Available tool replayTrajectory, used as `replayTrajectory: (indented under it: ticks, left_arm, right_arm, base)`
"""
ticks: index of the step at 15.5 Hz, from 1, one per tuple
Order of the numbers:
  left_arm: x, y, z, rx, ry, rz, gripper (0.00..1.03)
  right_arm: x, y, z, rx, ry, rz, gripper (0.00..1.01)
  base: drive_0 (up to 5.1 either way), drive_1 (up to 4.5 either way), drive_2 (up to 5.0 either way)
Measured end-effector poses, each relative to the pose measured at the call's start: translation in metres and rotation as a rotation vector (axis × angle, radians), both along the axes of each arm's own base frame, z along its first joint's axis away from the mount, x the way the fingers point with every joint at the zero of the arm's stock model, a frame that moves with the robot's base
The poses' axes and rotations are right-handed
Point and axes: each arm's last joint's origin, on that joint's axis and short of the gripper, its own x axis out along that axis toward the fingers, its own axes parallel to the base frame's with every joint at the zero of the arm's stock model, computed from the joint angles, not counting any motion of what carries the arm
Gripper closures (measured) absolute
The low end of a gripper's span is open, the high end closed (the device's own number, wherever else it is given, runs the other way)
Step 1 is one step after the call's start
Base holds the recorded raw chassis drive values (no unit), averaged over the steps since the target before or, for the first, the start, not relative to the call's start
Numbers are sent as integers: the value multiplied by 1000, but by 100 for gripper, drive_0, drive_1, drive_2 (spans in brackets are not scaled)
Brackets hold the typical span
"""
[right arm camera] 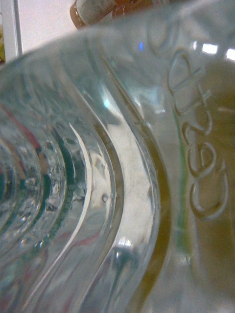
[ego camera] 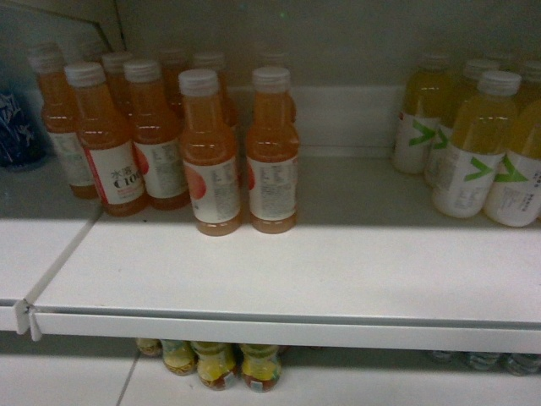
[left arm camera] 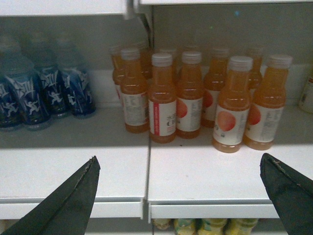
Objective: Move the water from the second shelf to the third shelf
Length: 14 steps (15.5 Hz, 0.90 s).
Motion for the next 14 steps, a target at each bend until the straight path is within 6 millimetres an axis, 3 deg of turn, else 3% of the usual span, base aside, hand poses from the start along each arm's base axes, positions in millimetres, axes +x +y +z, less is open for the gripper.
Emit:
replayTrajectory:
  ticks: [14]
  left_arm:
    - [0,0,0,0,-2,-1,5]
  right_arm:
    - [0,0,0,0,1,-2,60]
  base:
    - [-502,243,243]
